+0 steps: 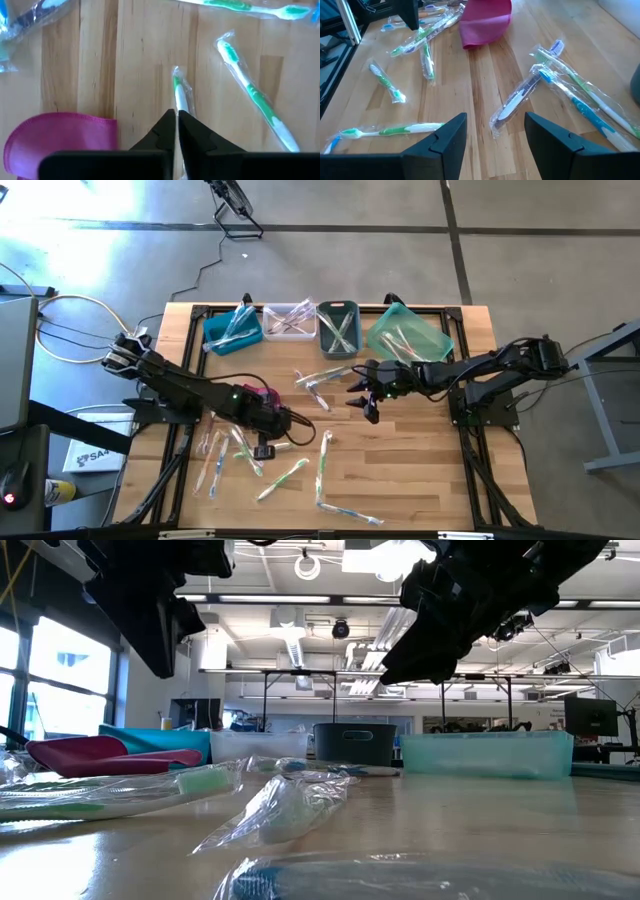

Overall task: Pick & Place Toothbrushes
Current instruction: Put the green toothbrush into the dark blue bin

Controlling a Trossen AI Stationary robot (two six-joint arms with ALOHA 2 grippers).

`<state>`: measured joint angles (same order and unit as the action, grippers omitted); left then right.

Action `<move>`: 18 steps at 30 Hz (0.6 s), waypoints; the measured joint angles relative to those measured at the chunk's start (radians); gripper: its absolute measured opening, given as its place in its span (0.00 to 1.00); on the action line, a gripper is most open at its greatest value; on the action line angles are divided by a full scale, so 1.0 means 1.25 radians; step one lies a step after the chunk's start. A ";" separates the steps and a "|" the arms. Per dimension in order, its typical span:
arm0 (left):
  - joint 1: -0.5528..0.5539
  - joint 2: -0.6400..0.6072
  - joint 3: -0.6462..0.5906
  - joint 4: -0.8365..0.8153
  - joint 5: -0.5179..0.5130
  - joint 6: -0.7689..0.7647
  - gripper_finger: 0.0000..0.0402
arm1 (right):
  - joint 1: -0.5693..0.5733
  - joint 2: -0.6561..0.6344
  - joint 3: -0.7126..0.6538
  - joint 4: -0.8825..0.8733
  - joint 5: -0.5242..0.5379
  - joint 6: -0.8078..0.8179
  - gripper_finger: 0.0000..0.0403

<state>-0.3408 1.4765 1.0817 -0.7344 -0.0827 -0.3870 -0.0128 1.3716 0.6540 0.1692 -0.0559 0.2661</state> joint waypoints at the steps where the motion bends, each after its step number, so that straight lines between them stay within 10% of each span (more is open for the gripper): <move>1: 0.000 0.000 0.000 0.000 0.000 -0.005 0.07 | 0.000 0.000 0.000 0.000 0.000 0.000 0.48; 18: 0.000 0.061 -0.004 -0.026 0.081 -0.002 0.41 | 0.000 0.000 0.000 -0.005 0.000 0.000 0.48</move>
<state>-0.3408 1.5532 1.0771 -0.7664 0.0188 -0.3896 -0.0128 1.3716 0.6540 0.1631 -0.0555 0.2657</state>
